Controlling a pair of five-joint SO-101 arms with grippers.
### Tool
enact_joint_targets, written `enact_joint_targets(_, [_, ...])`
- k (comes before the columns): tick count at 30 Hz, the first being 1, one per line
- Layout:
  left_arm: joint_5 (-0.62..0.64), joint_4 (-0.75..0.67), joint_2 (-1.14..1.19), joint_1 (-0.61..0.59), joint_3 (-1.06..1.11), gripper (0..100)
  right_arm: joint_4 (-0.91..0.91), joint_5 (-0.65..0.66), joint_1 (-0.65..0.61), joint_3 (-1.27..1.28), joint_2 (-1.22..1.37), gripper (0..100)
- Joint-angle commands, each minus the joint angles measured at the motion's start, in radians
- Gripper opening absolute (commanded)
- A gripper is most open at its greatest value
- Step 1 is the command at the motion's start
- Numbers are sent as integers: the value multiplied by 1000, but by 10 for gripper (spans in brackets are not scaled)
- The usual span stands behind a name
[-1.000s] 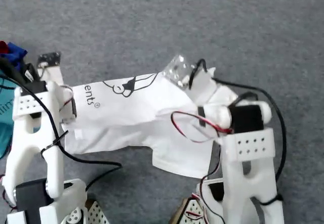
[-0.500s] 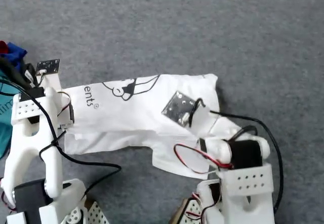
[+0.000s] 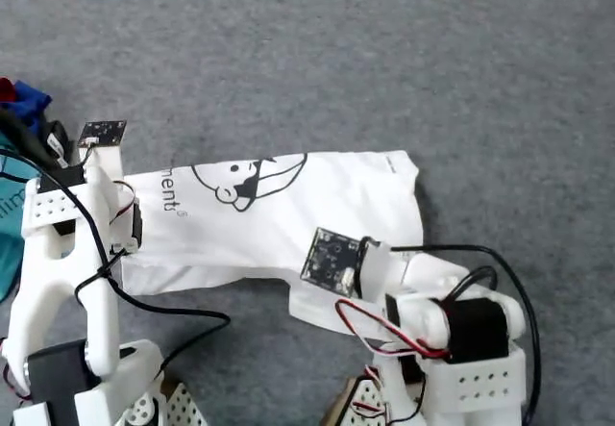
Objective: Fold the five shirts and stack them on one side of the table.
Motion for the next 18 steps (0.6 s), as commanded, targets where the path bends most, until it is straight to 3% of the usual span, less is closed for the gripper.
enact_joint_targets(1, [-12,38,-12,-11,-21,19,15,25,12,2,-13,4])
enact_joint_targets(10, [-5,40,-12,-12,-25,19,17,149,10,18,-13,5])
enact_joint_targets(13, [60,40,-12,-12,-35,20,17,186,10,21,-12,17])
enact_joint_targets(18, [146,41,-12,-11,-75,21,18,249,10,19,-12,189])
